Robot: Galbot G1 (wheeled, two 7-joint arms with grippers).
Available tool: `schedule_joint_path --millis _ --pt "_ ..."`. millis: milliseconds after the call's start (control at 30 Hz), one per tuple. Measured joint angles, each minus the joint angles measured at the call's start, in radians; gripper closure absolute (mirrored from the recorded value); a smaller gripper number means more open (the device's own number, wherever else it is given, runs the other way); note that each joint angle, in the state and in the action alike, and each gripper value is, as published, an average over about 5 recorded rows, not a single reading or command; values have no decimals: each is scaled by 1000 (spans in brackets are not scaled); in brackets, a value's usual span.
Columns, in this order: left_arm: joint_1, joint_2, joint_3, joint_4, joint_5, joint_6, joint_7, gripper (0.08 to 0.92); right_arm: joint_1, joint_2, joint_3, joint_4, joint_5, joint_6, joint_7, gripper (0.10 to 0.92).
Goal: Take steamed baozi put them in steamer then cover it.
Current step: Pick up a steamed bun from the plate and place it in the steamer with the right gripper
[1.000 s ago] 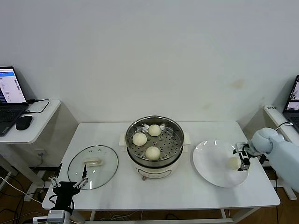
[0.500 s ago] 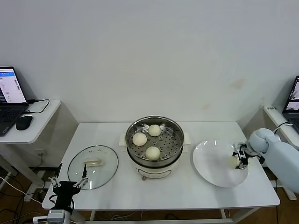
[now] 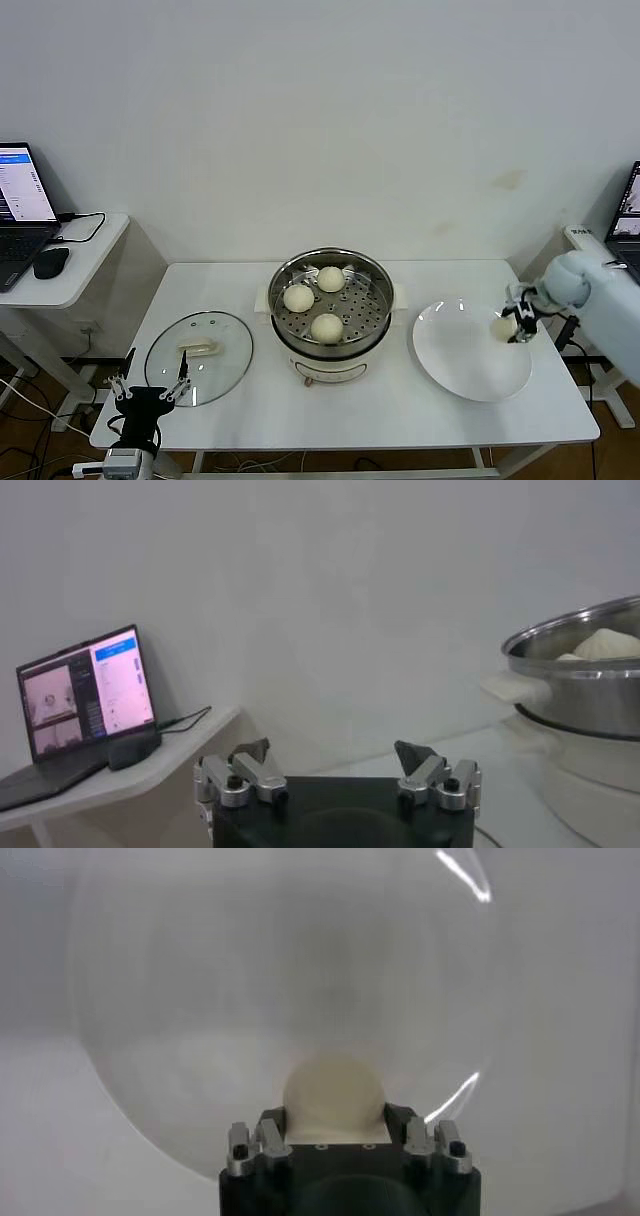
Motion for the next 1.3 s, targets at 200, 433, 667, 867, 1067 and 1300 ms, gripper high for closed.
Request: schedule_joint_path --millis 200,433,667,867,1067,1300 --pt "-10 5 13 -4 3 3 0 177 169 -36 -123 95 126 -56 -1 414" --pt "-20 9 27 -9 7 6 0 177 429 -20 -322 191 307 -134 22 410" --pt "-21 13 33 4 7 6 1 177 599 66 -489 273 484 -237 80 398" --pt "-17 3 31 7 10 6 0 177 650 166 -569 299 607 -329 144 397" --pt "-11 -5 24 8 11 3 -2 177 642 268 -614 289 673 -415 207 397" --pt "-9 -9 20 23 10 -6 -7 177 590 357 -647 256 696 -488 258 397"
